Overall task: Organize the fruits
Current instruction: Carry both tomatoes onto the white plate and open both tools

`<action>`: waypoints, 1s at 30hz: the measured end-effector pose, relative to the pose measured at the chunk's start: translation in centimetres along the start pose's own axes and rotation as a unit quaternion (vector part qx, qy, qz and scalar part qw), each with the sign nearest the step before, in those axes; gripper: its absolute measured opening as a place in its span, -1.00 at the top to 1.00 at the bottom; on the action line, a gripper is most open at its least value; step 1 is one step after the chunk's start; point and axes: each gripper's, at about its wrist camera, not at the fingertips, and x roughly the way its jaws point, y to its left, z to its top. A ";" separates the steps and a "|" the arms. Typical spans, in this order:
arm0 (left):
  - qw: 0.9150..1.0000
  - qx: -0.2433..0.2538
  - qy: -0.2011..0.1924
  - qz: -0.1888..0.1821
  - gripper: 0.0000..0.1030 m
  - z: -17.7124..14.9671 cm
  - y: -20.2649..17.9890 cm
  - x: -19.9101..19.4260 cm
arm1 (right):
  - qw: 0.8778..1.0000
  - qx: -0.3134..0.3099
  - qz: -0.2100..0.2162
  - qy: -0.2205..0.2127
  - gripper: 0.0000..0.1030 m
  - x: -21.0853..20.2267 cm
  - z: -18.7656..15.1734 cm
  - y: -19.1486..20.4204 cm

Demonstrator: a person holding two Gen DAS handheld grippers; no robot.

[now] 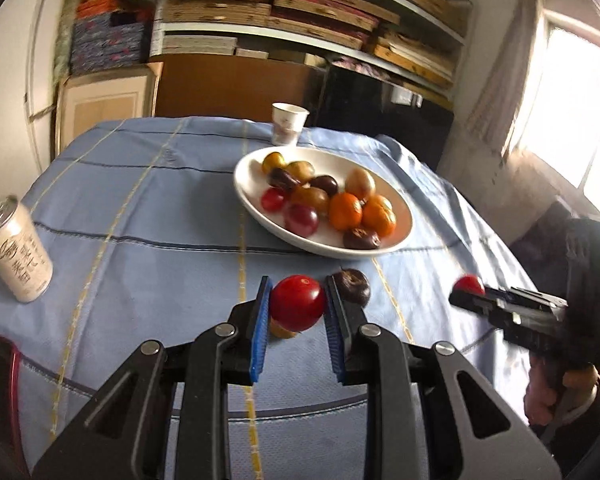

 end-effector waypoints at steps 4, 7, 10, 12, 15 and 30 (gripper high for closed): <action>1.000 -0.008 -0.016 0.023 0.53 0.3 0.7 -0.8 | 1.000 0.004 -0.014 -0.025 0.41 1.1 5.0 1.0; 1.000 -0.017 -0.014 0.014 0.53 0.5 1.2 -0.9 | 0.999 0.020 -0.014 -0.031 0.41 2.7 9.2 1.5; 1.000 -0.023 -0.009 0.010 0.53 0.5 1.4 -0.8 | 0.999 0.012 -0.029 -0.027 0.41 5.0 12.3 2.3; 1.000 -0.021 -0.008 0.008 0.53 0.5 1.3 -0.8 | 0.999 -0.005 -0.043 -0.014 0.41 7.2 13.5 3.2; 1.000 -0.010 -0.014 0.013 0.53 0.5 0.8 -0.9 | 0.998 -0.018 -0.057 -0.002 0.40 9.4 14.3 3.9; 0.999 -0.038 -0.007 0.005 0.52 0.5 2.0 -0.8 | 0.998 -0.041 -0.050 -0.008 -0.18 6.0 11.2 5.4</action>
